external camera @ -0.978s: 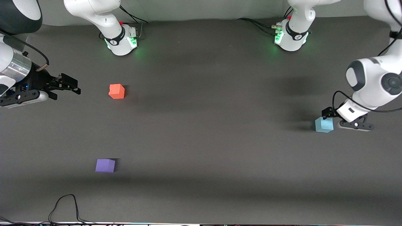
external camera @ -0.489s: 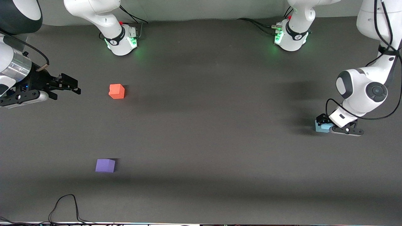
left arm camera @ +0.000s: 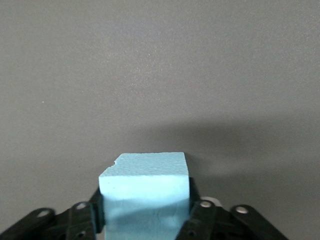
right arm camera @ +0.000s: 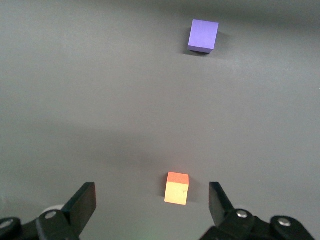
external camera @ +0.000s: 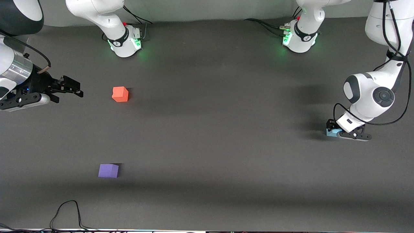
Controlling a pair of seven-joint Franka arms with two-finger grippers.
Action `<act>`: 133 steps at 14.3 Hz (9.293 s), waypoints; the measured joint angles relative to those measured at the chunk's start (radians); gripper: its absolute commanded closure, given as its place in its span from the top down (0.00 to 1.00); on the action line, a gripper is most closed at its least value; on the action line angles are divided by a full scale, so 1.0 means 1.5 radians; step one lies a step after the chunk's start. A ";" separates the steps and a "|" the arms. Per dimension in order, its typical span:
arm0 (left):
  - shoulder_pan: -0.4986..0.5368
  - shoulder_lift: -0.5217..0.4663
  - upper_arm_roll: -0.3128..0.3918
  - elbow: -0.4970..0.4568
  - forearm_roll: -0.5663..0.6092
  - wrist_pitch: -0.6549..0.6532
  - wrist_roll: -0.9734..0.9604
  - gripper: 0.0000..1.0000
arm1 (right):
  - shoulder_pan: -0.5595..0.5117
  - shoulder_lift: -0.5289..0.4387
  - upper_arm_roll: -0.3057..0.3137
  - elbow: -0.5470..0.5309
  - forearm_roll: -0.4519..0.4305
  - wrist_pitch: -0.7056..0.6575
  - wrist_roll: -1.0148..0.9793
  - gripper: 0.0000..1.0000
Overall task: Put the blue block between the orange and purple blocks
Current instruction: 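Lift the blue cube with the left gripper and carry it inward, then lower the blue cube onto the table middle and open the left gripper, then retract the left gripper while the right gripper reaches the blue cube, then lower the open right gripper over the blue cube, then close the right gripper on the blue cube and lift it, then carry the blue cube with the right gripper toward the orange cube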
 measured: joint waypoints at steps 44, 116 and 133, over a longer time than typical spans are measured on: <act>-0.648 0.321 -0.047 0.665 0.041 -0.407 -0.932 1.00 | 0.001 0.006 0.000 -0.002 0.000 -0.003 -0.001 1.00; -0.043 -0.220 -0.072 0.420 -0.033 -0.739 -0.179 1.00 | 0.292 0.248 -0.020 0.300 0.030 -0.035 0.406 0.11; -0.037 -0.220 -0.071 0.421 -0.033 -0.737 -0.179 1.00 | -0.163 0.090 0.089 0.047 0.012 -0.022 -0.021 0.11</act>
